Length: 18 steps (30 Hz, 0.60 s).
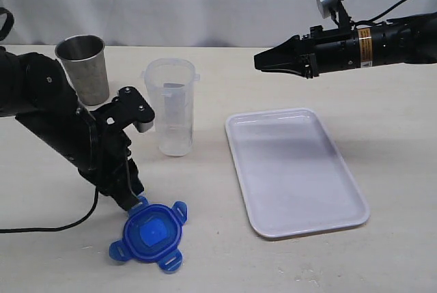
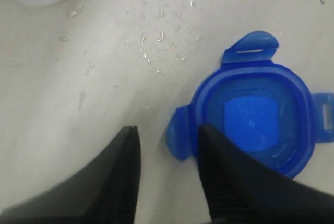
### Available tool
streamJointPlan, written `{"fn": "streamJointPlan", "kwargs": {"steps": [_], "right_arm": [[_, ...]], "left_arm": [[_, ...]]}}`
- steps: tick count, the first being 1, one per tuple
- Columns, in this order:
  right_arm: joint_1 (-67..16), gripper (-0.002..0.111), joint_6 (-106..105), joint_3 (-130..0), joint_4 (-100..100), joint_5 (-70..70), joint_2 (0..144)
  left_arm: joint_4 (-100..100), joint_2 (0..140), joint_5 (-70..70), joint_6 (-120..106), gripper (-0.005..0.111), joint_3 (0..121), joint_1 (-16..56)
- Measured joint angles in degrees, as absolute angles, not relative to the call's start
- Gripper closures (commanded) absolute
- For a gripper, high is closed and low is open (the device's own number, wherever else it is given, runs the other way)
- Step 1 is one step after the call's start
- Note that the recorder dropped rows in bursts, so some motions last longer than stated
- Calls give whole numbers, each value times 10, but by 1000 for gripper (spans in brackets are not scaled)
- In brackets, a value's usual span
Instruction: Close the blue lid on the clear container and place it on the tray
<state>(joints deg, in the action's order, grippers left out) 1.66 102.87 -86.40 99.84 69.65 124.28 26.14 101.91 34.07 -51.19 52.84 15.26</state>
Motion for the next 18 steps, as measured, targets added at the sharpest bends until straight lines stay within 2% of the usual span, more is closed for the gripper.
{"fn": "streamJointPlan", "kwargs": {"steps": [12, 18], "right_arm": [[17, 61, 1029, -864, 998, 697, 1243], [17, 61, 1029, -864, 998, 697, 1243]], "left_arm": [[264, 1084, 332, -528, 65, 528, 153], [344, 1084, 340, -597, 65, 528, 153]]}}
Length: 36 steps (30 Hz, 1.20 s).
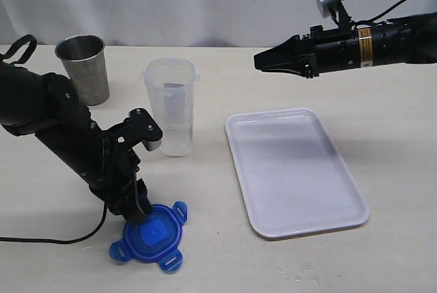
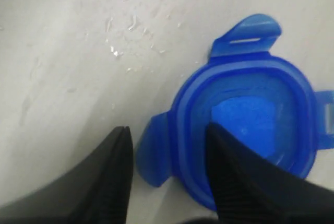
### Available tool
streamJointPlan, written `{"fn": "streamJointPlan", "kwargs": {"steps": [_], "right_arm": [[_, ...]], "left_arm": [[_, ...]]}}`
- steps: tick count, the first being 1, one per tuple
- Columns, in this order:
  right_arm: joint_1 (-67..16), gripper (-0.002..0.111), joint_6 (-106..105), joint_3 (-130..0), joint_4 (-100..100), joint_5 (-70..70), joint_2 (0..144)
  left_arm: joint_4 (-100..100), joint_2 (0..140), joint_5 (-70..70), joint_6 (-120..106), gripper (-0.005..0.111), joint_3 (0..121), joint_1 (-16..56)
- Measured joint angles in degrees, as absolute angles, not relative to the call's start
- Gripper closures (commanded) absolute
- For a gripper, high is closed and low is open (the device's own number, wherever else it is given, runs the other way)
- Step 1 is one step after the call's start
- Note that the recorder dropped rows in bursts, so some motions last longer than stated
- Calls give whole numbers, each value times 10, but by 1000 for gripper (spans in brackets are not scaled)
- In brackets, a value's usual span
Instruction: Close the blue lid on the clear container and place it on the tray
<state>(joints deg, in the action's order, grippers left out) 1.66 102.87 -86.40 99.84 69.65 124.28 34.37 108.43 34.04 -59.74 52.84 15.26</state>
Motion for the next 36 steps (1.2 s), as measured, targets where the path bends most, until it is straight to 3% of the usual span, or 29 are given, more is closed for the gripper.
{"fn": "streamJointPlan", "kwargs": {"steps": [7, 14, 18, 36], "right_arm": [[17, 61, 1029, -864, 998, 697, 1243], [17, 61, 1029, -864, 998, 697, 1243], [17, 61, 1029, -864, 998, 697, 1243], [17, 61, 1029, -864, 998, 697, 1243]], "left_arm": [[370, 1084, 348, -628, 68, 528, 153], [341, 1084, 348, -616, 96, 528, 153], [339, 1085, 352, -615, 107, 528, 153], [257, 1041, 407, -570, 107, 570, 153]]}}
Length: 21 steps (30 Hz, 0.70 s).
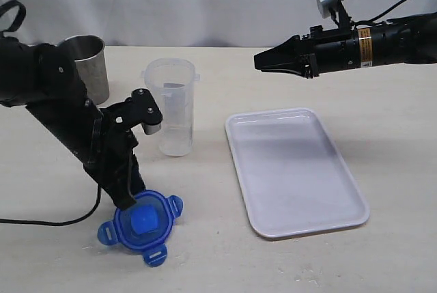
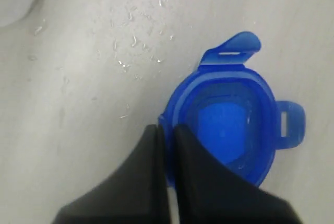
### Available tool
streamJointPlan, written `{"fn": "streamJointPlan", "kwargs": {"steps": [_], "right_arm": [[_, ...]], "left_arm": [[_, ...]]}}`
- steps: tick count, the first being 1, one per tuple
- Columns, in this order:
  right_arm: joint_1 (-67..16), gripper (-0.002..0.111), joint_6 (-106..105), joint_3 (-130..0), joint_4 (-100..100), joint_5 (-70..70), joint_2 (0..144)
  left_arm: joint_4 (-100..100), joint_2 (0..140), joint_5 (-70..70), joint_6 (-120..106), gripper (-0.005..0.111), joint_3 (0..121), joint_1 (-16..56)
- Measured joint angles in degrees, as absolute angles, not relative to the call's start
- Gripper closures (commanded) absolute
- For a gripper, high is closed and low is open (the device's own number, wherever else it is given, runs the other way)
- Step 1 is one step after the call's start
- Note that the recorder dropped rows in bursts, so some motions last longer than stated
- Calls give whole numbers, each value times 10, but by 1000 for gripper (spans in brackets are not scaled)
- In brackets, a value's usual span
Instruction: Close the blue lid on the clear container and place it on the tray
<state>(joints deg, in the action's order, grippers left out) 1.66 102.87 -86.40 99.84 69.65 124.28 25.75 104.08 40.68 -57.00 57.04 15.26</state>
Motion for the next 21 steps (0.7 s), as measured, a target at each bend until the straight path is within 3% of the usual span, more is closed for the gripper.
{"fn": "streamJointPlan", "kwargs": {"steps": [21], "right_arm": [[17, 61, 1024, -864, 998, 697, 1243]], "left_arm": [[38, 862, 456, -453, 107, 601, 153]]}}
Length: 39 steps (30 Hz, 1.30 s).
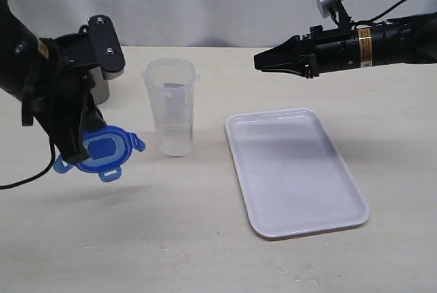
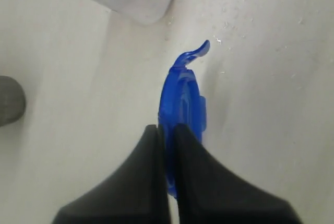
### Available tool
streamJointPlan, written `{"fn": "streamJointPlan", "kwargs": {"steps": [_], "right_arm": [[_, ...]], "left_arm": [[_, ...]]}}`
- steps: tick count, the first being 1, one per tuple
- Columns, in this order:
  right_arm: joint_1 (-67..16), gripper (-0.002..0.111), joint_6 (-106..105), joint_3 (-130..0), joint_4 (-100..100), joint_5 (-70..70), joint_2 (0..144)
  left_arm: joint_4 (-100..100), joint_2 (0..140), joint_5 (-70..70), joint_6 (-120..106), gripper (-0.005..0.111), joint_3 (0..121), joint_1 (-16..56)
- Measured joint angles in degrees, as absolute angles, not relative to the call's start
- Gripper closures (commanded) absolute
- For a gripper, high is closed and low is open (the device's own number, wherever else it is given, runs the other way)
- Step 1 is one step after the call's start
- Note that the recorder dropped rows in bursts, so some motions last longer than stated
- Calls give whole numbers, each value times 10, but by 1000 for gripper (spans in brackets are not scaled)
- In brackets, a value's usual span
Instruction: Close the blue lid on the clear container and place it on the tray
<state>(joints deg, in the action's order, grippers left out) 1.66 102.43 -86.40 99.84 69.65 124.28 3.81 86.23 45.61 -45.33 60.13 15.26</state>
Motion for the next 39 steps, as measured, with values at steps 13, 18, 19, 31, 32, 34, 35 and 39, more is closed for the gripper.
{"fn": "streamJointPlan", "kwargs": {"steps": [13, 18, 19, 31, 32, 34, 35, 39], "right_arm": [[17, 61, 1018, -864, 998, 697, 1243], [17, 67, 1011, -864, 998, 697, 1243], [18, 73, 1010, -864, 998, 697, 1243], [46, 104, 961, -854, 999, 697, 1230], [46, 104, 957, -854, 999, 697, 1230], [46, 104, 950, -854, 999, 697, 1230], [46, 104, 948, -854, 999, 697, 1230], [46, 104, 937, -854, 999, 697, 1230]], "left_arm": [[-137, 839, 445, -398, 107, 668, 153], [-154, 839, 343, -386, 107, 690, 153], [-156, 839, 312, -386, 107, 690, 153], [-224, 900, 25, -386, 107, 690, 153], [-227, 913, 22, -386, 107, 690, 153], [-229, 935, 22, -385, 107, 690, 153], [-231, 946, 21, -385, 107, 690, 153], [-233, 965, 21, -385, 107, 690, 153]]}}
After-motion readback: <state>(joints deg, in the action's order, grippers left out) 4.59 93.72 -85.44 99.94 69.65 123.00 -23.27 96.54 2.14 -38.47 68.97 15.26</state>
